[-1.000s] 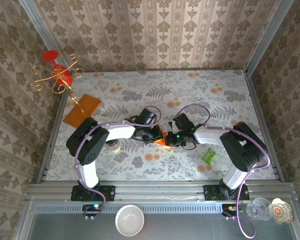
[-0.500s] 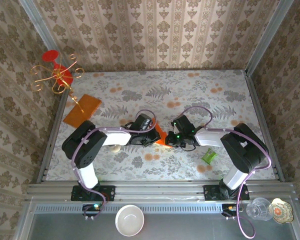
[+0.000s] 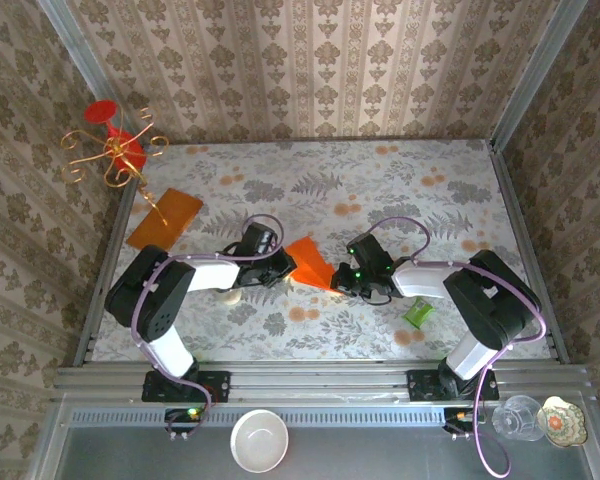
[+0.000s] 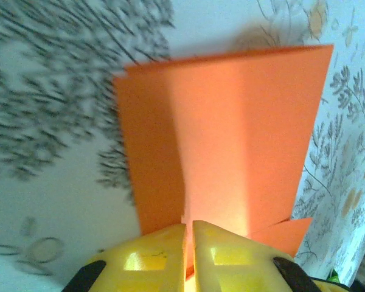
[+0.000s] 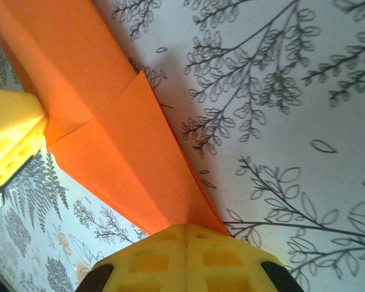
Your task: Fold a paper plane with a square sheet of paper (pick it up from the middle)
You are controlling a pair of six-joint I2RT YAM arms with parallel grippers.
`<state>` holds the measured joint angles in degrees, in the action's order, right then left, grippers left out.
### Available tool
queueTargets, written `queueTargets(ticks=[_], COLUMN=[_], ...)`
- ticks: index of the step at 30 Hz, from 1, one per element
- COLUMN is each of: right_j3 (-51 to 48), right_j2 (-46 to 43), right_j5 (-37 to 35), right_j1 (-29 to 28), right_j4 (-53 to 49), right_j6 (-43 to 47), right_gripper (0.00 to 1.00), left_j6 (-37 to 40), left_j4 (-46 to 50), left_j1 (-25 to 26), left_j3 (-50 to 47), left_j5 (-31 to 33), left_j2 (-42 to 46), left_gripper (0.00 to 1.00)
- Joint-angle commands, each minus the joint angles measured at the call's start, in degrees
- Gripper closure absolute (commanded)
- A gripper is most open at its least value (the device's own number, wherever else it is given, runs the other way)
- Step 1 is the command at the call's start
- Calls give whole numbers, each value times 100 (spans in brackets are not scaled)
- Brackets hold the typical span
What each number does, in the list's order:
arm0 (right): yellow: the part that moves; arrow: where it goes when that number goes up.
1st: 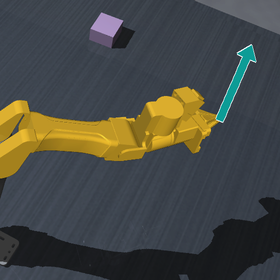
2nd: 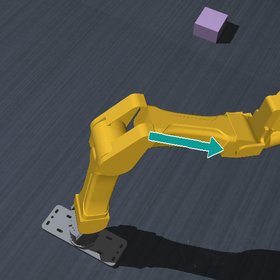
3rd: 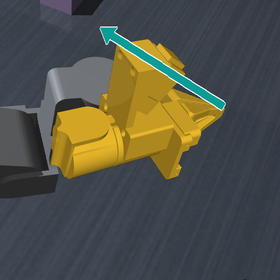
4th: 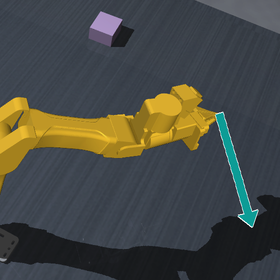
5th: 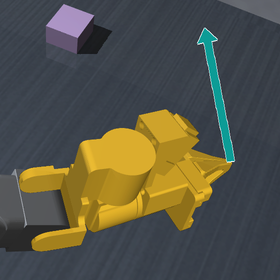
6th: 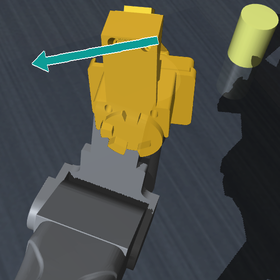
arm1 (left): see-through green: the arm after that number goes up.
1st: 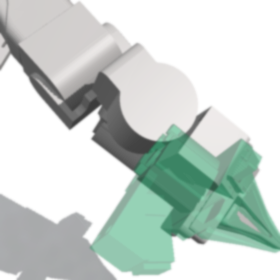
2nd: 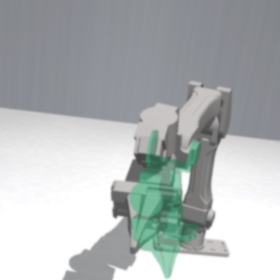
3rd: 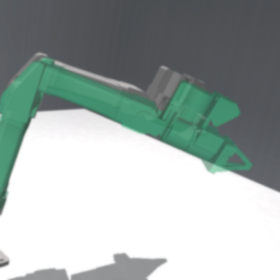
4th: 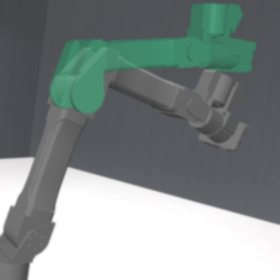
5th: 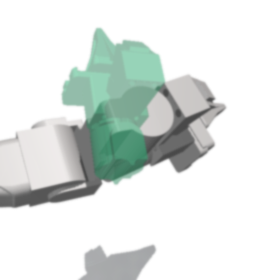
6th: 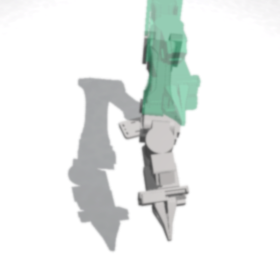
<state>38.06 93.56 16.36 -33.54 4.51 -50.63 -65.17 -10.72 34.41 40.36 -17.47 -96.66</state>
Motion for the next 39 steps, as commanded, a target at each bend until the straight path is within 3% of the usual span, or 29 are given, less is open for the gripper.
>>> queueTargets(ticks=[1, 6, 11, 13, 24, 39], right_j3=[-405, -335, -204, -211, -157, -88], right_j2=[-11, -972, -1922, -2019, -1421, -892], right_j5=[-722, -254, -606, -686, -190, -61], right_j1=[76, 73, 93, 136, 190, 190], right_j4=[-891, -231, -328, -366, -56, 59], right_j6=[-87, -77, 193, 342, 530, 533], right_gripper=[96, 88, 68, 65, 65, 70], left_j6=[330, 512, 262, 39, -650, -680], left_j4=[440, 763, 683, 518, -245, -674], left_j1=[-137, -97, 100, 230, 522, 495], left_j3=[3, 257, 154, 34, -283, -18], left_j5=[210, 55, -110, -157, -247, -656], left_j2=[252, 670, 908, 924, 651, 142], left_gripper=[86, 83, 77, 73, 52, 48])
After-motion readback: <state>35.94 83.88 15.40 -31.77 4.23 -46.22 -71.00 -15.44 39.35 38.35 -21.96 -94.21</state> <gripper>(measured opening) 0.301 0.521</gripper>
